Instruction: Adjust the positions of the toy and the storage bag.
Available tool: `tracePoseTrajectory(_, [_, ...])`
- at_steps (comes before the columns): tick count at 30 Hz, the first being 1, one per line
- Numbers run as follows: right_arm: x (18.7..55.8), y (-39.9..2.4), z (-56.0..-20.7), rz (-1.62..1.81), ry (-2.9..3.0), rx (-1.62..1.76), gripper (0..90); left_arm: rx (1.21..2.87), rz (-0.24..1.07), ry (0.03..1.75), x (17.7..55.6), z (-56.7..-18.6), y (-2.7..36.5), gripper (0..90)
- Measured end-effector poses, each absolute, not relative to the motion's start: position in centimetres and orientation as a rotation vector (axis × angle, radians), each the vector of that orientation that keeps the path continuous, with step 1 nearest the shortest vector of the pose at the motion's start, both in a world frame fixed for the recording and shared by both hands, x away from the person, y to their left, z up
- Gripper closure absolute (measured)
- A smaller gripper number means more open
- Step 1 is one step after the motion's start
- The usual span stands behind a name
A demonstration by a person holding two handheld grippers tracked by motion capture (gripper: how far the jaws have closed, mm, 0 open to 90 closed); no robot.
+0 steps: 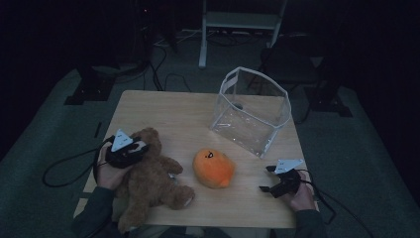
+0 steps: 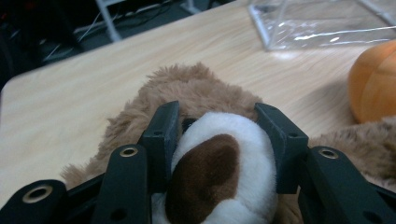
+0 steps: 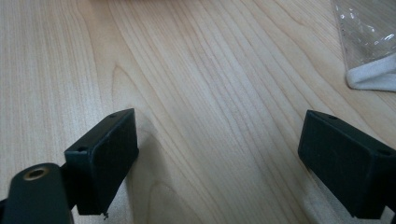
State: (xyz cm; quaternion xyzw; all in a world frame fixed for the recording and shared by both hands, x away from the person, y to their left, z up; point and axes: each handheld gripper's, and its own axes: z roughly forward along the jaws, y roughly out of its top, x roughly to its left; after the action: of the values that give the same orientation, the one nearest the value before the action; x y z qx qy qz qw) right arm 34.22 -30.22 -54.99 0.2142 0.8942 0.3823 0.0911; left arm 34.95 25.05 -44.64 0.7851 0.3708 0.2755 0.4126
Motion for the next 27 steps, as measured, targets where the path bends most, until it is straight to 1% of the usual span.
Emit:
tracePoseTrajectory(3, [34.2,-30.2,-55.0,1.136,2.657,0.636,11.4,1.983,0.686,0.884,35.6,-44.3,24.1,53.2])
tracePoseTrajectory(4, [34.2,-30.2,-55.0,1.136,2.657,0.637,11.4,1.992,0.665,0.839,36.3,-44.2,23.2,53.1])
tracePoseTrajectory(6, [34.2,-30.2,-55.0,1.136,2.657,0.637,11.4,2.019,0.63,0.808,36.9,-44.4,22.4,52.8])
tracePoseTrajectory(9, [34.2,-30.2,-55.0,1.136,2.657,0.637,11.4,2.051,0.599,0.811,37.7,-44.7,21.7,49.3])
tracePoseTrajectory(10, [34.2,-30.2,-55.0,1.136,2.657,0.636,11.4,2.047,0.593,0.82,38.0,-44.9,21.6,49.3])
tracePoseTrajectory(13, [34.2,-30.2,-55.0,1.135,2.657,0.636,11.4,1.995,0.524,0.85,38.7,-44.5,21.9,44.5])
tracePoseTrajectory(15, [34.2,-30.2,-55.0,1.135,2.657,0.637,11.4,1.987,0.533,0.848,38.8,-44.1,21.9,40.9])
tracePoseTrajectory(17, [34.2,-30.2,-55.0,1.135,2.657,0.637,11.4,1.992,0.537,0.844,38.8,-43.8,21.8,39.2])
tracePoseTrajectory(23, [34.2,-30.2,-55.0,1.135,2.657,0.636,11.4,1.984,0.501,0.833,39.4,-43.3,21.6,39.1])
tracePoseTrajectory(27, [34.2,-30.2,-55.0,1.135,2.656,0.636,11.4,1.969,0.468,0.793,39.9,-42.6,21.2,39.4])
